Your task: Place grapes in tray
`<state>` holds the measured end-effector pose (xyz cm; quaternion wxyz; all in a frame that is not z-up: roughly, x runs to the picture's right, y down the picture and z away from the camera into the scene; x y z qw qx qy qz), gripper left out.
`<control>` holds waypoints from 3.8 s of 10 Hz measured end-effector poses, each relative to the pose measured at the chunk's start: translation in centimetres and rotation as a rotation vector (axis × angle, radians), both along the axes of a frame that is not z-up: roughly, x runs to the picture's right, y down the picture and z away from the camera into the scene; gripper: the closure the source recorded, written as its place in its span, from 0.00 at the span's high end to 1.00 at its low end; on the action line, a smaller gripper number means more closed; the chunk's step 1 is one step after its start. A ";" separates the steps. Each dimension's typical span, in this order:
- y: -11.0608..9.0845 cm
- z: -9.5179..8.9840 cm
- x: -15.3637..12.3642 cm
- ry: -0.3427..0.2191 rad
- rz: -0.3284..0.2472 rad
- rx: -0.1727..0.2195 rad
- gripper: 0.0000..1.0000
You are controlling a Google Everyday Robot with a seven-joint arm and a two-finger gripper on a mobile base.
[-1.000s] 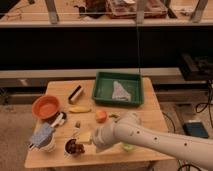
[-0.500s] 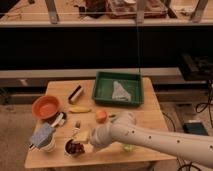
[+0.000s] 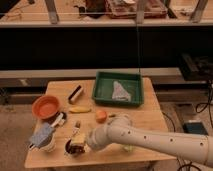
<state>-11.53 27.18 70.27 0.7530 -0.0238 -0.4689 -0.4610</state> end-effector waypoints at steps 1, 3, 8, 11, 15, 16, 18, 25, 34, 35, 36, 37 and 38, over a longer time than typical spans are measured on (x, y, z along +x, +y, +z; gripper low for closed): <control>-0.2 -0.1 -0.2 -0.009 0.017 -0.003 0.45; -0.5 -0.2 -0.3 -0.017 0.043 -0.011 0.25; -2.3 -0.6 0.2 -0.021 0.087 0.010 0.00; -3.4 -1.0 -0.6 -0.030 0.066 0.031 0.00; -4.8 -1.9 -2.2 -0.042 0.004 0.073 0.00; -5.2 -2.1 -2.2 -0.043 -0.002 0.082 0.00; -6.1 -2.5 -1.3 -0.032 0.014 0.093 0.00; -15.6 -9.4 8.7 0.033 0.244 0.250 0.00; -17.9 -9.7 13.9 0.154 0.341 0.251 0.00; -18.2 -8.7 14.8 0.190 0.350 0.250 0.00; -18.7 -7.3 15.9 0.215 0.359 0.248 0.00; -19.5 -5.7 16.9 0.237 0.366 0.246 0.00; -20.7 -3.5 17.8 0.255 0.372 0.243 0.00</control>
